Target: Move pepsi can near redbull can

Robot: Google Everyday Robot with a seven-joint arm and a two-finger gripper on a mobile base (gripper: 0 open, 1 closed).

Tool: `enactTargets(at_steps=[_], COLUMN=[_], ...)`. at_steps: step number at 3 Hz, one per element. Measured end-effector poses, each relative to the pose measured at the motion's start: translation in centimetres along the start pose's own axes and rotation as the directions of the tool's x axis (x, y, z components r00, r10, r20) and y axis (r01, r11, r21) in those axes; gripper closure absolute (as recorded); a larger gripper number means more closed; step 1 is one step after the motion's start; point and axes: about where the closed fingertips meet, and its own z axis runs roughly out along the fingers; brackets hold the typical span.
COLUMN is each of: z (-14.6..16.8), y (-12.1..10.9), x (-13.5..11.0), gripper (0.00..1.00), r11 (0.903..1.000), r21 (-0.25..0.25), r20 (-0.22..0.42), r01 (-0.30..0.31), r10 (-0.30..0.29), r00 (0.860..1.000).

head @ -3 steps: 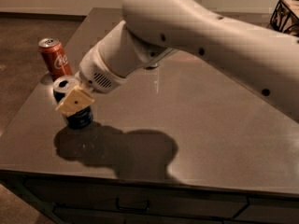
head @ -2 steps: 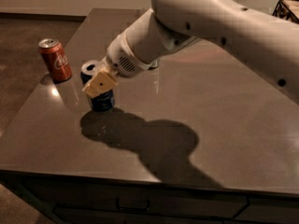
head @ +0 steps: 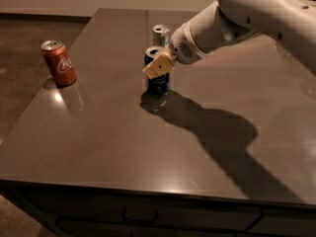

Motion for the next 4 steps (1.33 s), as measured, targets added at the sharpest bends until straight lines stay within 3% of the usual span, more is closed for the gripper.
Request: enactTargets(at_steps=[1, 2, 3, 4], z=[-2.2, -3.9, -4.6, -4.4], y=[-4.6, -7.2, -8.5, -9.0], x=[3.2, 4.8, 4.9, 4.1], gripper=[1.00, 0.82, 0.59, 0.35], r11=[0.9924, 0.9803, 0.9727, 0.9733], r21=[0.091, 0.154, 0.181, 0.182], r20=[0.005, 0.016, 0.023, 0.021], r01=[-0.083, -0.123, -0.144, -0.140], r10=[0.083, 0.122, 0.143, 0.138], r00=[0.997, 0.992, 0.990, 0.990])
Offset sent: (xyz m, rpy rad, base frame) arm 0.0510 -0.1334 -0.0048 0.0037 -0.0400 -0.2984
